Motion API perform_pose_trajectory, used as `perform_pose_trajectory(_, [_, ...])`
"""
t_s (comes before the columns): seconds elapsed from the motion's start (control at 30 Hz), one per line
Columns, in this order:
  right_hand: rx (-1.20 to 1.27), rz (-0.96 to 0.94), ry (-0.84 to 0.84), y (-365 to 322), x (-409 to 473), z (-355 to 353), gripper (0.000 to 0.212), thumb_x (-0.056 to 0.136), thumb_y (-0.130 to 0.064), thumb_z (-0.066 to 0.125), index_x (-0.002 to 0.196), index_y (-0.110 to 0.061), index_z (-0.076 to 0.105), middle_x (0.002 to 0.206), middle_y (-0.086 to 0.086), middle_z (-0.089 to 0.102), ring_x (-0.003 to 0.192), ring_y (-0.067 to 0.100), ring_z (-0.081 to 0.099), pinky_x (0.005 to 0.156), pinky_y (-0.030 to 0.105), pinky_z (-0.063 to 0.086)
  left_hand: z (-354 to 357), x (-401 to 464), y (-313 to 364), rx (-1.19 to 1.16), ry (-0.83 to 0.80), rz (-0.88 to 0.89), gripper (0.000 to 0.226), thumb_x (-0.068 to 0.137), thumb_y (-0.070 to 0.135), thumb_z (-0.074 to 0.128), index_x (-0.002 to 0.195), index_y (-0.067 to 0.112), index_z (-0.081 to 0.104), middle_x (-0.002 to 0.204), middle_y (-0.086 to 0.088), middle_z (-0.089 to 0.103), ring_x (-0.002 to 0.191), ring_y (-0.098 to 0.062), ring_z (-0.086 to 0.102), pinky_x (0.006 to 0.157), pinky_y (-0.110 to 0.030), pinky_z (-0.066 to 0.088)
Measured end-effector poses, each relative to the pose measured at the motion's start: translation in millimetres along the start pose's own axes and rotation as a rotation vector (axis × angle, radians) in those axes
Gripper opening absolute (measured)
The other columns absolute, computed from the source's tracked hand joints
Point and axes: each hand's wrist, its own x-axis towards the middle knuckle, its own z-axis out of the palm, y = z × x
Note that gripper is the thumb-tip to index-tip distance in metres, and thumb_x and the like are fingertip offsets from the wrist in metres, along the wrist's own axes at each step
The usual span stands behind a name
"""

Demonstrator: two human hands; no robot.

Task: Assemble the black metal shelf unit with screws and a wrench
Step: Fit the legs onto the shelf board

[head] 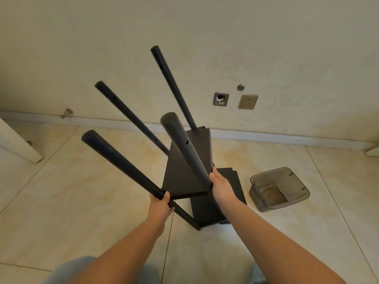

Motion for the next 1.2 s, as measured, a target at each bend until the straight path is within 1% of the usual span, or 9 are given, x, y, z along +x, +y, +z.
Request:
perform_pose_trajectory(0.17, [0.097,0.053,-0.117,0.8,10.0,-13.6,0.059,0.100,-0.042,0.035,0.151,-0.032,0.007,0.153,0.001,0.027,0.139,0.027,0.027,0.113,0.040,0.020,7.4,21.2,8.1,-0.064,-0.061,-0.080,0.046,0.099,0.012,0.044,0.143,0.018,0.032,0.131,-0.014,0.050,0.118,-0.035,0.053,0.091,-0.042,0.048])
perform_pose_trajectory(0.3, [0.024,-0.012,-0.239,6.0,22.0,-23.3,0.082,0.093,-0.036,0.054,0.151,-0.029,-0.003,0.156,0.000,0.021,0.142,0.025,0.023,0.114,0.039,0.020,14.2,38.6,9.8,-0.113,-0.116,-0.167,0.041,0.100,0.011,0.044,0.140,0.014,0.036,0.129,-0.014,0.053,0.118,-0.037,0.053,0.095,-0.045,0.045])
perform_pose_trajectory(0.43, [-0.031,-0.032,-0.220,9.2,37.7,-19.9,0.095,0.086,-0.032,0.066,0.151,-0.030,-0.004,0.155,-0.001,0.026,0.140,0.024,0.029,0.113,0.042,0.024,27.5,54.0,4.1,-0.181,-0.101,-0.276,0.036,0.099,0.013,0.045,0.135,0.011,0.041,0.130,-0.017,0.053,0.124,-0.037,0.049,0.103,-0.045,0.040])
perform_pose_trajectory(0.57, [-0.086,-0.085,-0.169,7.0,51.6,-15.9,0.089,0.088,-0.025,0.065,0.151,-0.028,0.003,0.149,-0.004,0.034,0.136,0.022,0.036,0.108,0.033,0.032,44.1,71.7,-4.3,-0.189,-0.098,-0.371,0.011,0.099,0.015,0.046,0.104,0.008,0.053,0.133,-0.016,0.053,0.127,-0.032,0.047,0.102,-0.040,0.041])
perform_pose_trajectory(0.67, [-0.103,-0.096,-0.148,12.2,70.1,-10.0,0.092,0.086,-0.022,0.067,0.151,-0.026,0.003,0.147,-0.005,0.036,0.134,0.020,0.037,0.105,0.030,0.036,55.2,86.0,-11.6,-0.199,-0.047,-0.394,0.012,0.099,0.015,0.046,0.089,0.009,0.051,0.133,-0.015,0.051,0.126,-0.032,0.048,0.101,-0.036,0.042])
perform_pose_trajectory(0.73, [-0.098,-0.090,-0.142,18.8,85.6,-2.3,0.099,0.082,-0.023,0.072,0.152,-0.026,0.002,0.149,-0.005,0.035,0.135,0.020,0.037,0.106,0.034,0.037,62.8,97.7,-17.0,-0.199,-0.037,-0.400,0.007,0.098,0.013,0.048,0.100,0.007,0.050,0.134,-0.015,0.050,0.128,-0.032,0.046,0.102,-0.036,0.041])
perform_pose_trajectory(0.83, [-0.118,-0.058,-0.122,28.4,107.6,10.3,0.106,0.077,-0.026,0.077,0.151,-0.029,0.001,0.150,-0.004,0.035,0.135,0.024,0.038,0.106,0.039,0.040,69.8,115.5,-27.8,-0.204,-0.051,-0.410,0.026,0.098,0.011,0.049,0.122,0.005,0.045,0.137,-0.016,0.046,0.130,-0.032,0.043,0.106,-0.038,0.038])
perform_pose_trajectory(1.13, [-0.324,-0.032,-0.071,53.3,155.0,40.0,0.113,0.069,-0.046,0.079,0.149,-0.041,-0.001,0.137,-0.001,0.046,0.122,0.028,0.047,0.096,0.042,0.050,76.0,163.0,-55.1,-0.257,-0.100,-0.453,0.037,0.097,0.001,0.042,0.135,-0.002,0.041,0.133,-0.021,0.049,0.125,-0.032,0.048,0.103,-0.037,0.041])
perform_pose_trajectory(1.2, [-0.389,-0.047,-0.085,58.5,161.5,45.8,0.115,0.068,-0.051,0.077,0.148,-0.042,-0.005,0.135,-0.002,0.049,0.120,0.028,0.047,0.096,0.044,0.050,75.1,171.6,-63.5,-0.250,-0.111,-0.454,0.036,0.096,-0.001,0.042,0.132,-0.003,0.045,0.128,-0.020,0.053,0.117,-0.029,0.054,0.103,-0.037,0.043])
